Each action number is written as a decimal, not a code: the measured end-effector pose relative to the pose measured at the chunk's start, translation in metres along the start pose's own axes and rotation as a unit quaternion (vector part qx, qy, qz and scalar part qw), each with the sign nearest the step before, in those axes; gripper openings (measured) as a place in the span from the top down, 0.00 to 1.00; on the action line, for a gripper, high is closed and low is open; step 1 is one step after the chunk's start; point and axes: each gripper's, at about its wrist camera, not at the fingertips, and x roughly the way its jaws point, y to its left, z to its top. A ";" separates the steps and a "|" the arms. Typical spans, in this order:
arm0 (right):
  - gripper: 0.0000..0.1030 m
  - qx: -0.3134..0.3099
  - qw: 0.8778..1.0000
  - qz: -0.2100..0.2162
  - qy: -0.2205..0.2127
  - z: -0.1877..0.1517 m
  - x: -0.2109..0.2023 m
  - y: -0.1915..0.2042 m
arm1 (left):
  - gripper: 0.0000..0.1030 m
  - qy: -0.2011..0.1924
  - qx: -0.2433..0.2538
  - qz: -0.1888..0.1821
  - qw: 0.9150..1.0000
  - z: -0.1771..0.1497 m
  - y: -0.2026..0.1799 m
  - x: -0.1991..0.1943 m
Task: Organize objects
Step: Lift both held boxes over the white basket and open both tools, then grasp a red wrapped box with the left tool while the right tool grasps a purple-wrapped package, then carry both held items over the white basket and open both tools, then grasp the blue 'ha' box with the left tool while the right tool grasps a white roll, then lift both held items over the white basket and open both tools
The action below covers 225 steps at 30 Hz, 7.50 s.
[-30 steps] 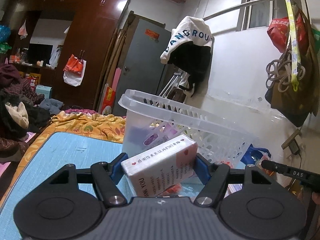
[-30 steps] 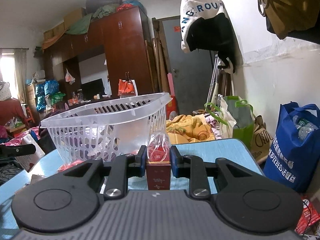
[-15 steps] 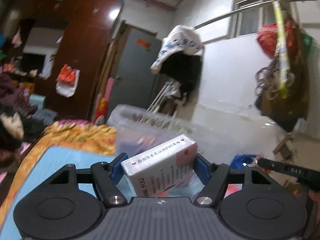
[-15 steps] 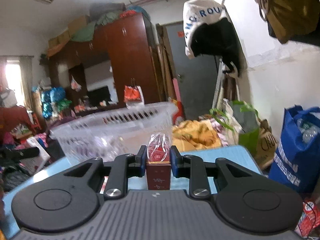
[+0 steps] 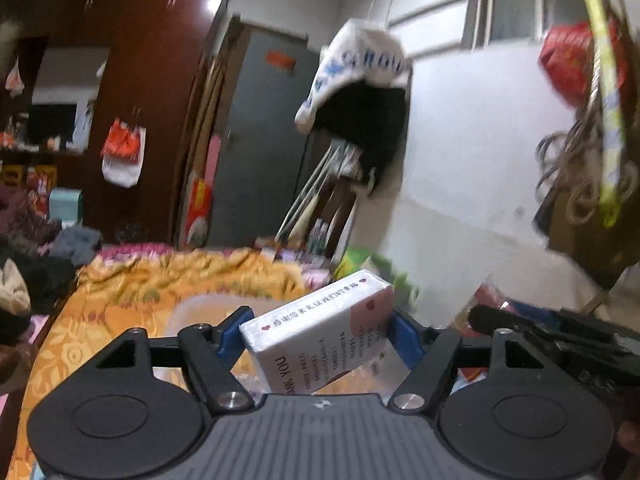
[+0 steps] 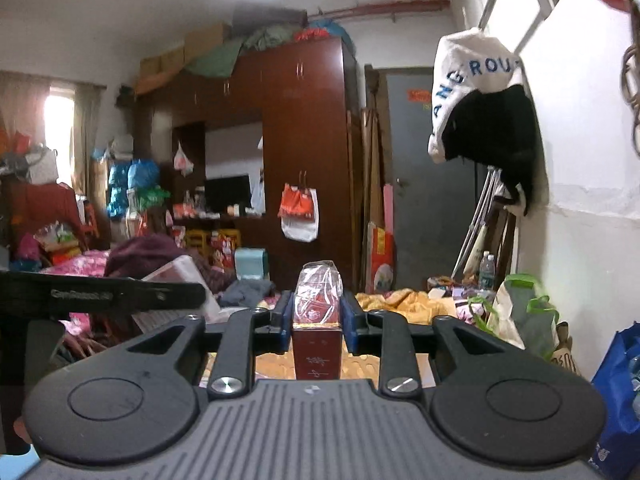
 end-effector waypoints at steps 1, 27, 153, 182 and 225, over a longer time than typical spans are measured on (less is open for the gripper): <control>0.35 -0.001 1.000 0.001 0.012 -0.004 0.007 0.000 | 0.10 0.004 0.001 0.011 1.000 -0.004 0.001 0.005; 0.11 0.013 0.997 0.067 0.035 -0.185 -0.138 0.043 | 0.09 -0.031 0.066 0.047 0.996 -0.177 0.014 -0.150; 0.29 -0.026 0.997 0.028 0.069 -0.139 -0.084 0.013 | 0.09 0.013 0.112 -0.004 0.994 -0.175 -0.016 -0.118; 0.46 -0.010 0.994 0.035 0.107 -0.142 -0.075 0.014 | 0.38 0.058 0.164 0.025 0.984 -0.191 -0.045 -0.098; 0.51 0.024 0.999 0.026 -0.009 -0.133 -0.119 -0.001 | 0.39 -0.067 0.096 0.007 0.993 -0.171 -0.018 -0.145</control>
